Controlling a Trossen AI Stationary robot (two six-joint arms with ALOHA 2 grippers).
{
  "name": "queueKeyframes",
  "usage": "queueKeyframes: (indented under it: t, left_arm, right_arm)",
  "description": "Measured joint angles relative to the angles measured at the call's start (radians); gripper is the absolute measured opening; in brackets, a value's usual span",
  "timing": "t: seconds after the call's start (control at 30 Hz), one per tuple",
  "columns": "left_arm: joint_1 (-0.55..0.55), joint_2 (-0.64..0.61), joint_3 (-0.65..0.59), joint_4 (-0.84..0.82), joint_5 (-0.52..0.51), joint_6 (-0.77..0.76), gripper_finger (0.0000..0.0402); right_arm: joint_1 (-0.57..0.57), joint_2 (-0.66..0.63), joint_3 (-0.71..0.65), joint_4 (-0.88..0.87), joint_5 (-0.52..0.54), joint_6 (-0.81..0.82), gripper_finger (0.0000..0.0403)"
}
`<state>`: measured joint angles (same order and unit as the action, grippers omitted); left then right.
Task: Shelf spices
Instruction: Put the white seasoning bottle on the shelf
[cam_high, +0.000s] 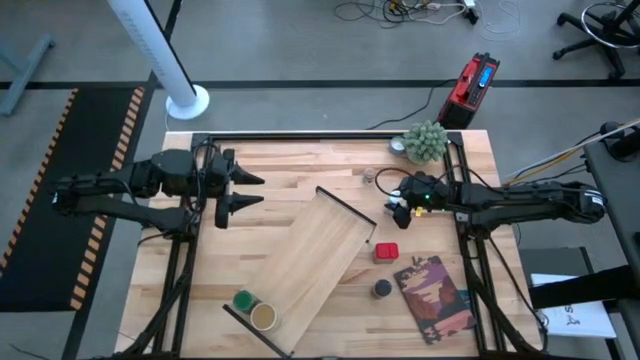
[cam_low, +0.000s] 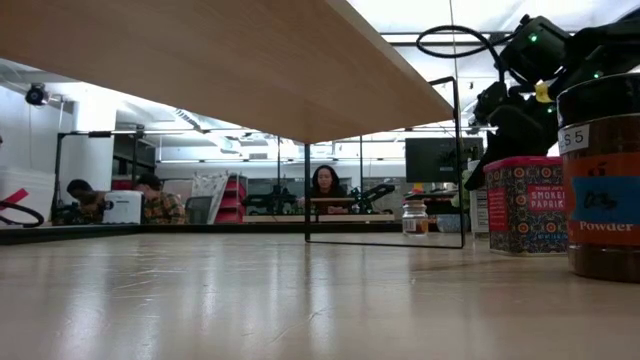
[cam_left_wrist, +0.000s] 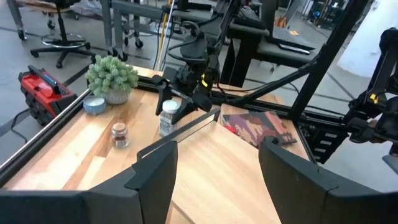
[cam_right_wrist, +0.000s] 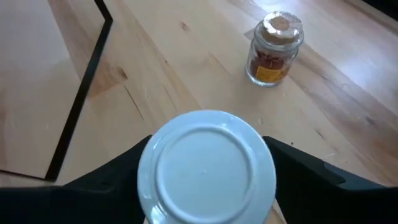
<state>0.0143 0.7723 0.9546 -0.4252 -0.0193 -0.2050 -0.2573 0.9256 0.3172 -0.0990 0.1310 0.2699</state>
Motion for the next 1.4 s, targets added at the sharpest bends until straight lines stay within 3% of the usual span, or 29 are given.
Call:
queueKeyframes:
  t: [0.27, 0.97, 1.4]
  left_arm:
    - [0.0, 0.0, 0.0, -0.008, 0.001, -0.014, 0.0215]
    - [0.0, 0.0, 0.0, -0.005, 0.002, -0.023, 0.0215]
    - [0.0, 0.0, 0.0, 0.017, 0.003, 0.0, 0.0215]
  right_arm:
    - [0.0, 0.006, 0.001, 0.002, 0.003, 0.005, 0.0178]
    - [0.0, 0.006, 0.111, -0.076, -0.005, -0.005, 0.0178]
    - [0.019, 0.007, 0.357, -0.21, -0.029, -0.046, 0.0178]
